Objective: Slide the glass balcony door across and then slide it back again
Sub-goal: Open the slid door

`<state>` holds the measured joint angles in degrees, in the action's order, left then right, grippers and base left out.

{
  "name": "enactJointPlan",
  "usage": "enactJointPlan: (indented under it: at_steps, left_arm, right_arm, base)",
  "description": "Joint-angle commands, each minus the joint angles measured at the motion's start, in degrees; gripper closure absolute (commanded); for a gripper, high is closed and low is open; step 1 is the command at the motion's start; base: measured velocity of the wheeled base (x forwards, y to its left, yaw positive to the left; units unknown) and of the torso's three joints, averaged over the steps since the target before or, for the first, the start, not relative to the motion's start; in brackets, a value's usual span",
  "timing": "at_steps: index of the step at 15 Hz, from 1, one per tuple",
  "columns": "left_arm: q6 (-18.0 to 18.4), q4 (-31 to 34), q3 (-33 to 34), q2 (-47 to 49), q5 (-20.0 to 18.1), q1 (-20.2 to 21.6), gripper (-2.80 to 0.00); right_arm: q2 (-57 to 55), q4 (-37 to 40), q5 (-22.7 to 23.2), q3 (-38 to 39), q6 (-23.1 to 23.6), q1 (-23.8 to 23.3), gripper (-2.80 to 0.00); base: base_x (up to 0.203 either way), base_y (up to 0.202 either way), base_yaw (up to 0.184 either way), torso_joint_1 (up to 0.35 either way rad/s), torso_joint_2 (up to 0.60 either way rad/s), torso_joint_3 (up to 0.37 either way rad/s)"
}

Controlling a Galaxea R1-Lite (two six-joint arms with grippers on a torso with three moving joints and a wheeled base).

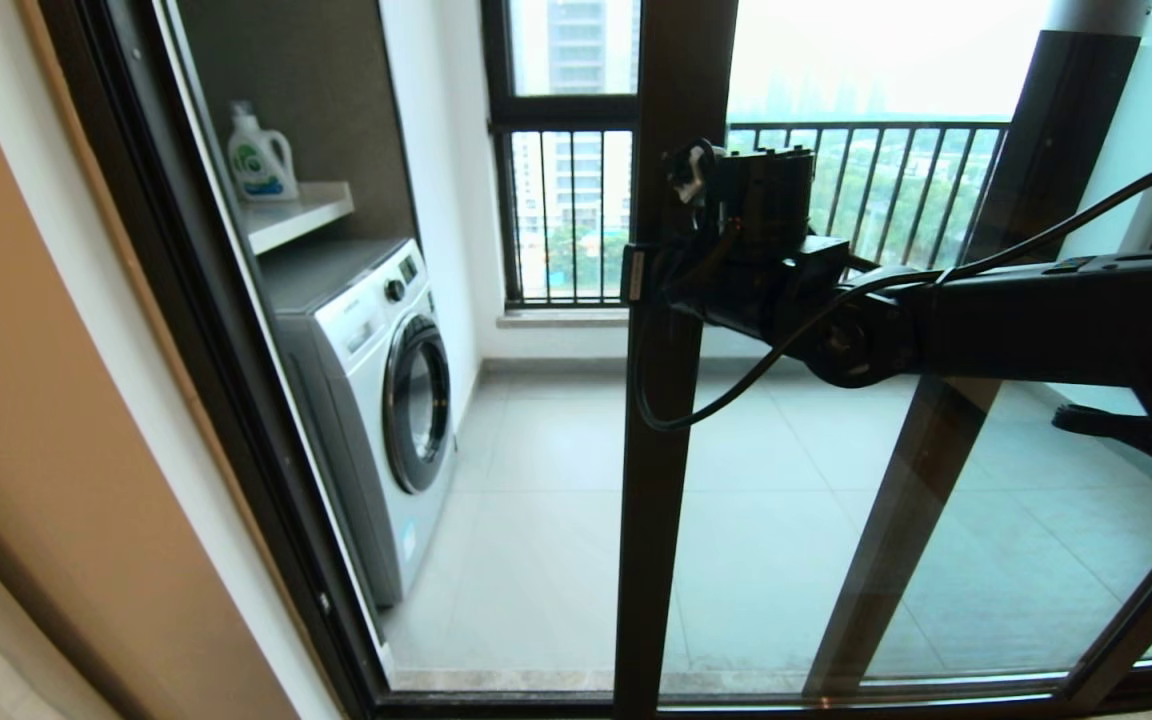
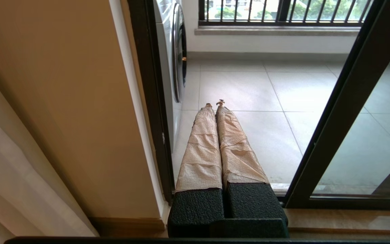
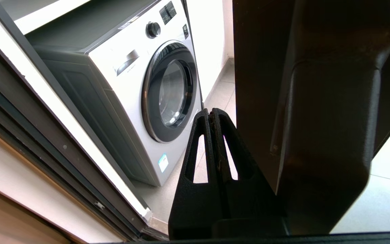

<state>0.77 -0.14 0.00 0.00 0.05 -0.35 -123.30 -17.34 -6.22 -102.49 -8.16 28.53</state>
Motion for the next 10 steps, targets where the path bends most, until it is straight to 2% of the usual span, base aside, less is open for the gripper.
enactJointPlan:
  at_steps: [1, 10]
  left_arm:
    - [0.0, 0.0, 0.0, 0.1, 0.0, 0.0, 0.00]
    - [0.0, 0.0, 0.0, 0.1, 0.0, 0.0, 0.00]
  right_arm:
    - [0.7, -0.1, -0.3, 0.2, 0.0, -0.8, 0.00]
    - [1.5, -1.0, -0.2, 1.8, 0.1, -2.0, 0.00]
  base:
    - [0.000, 0.000, 0.000, 0.000, 0.00, 0.000]
    - [0.000, 0.000, 0.000, 0.000, 0.00, 0.000]
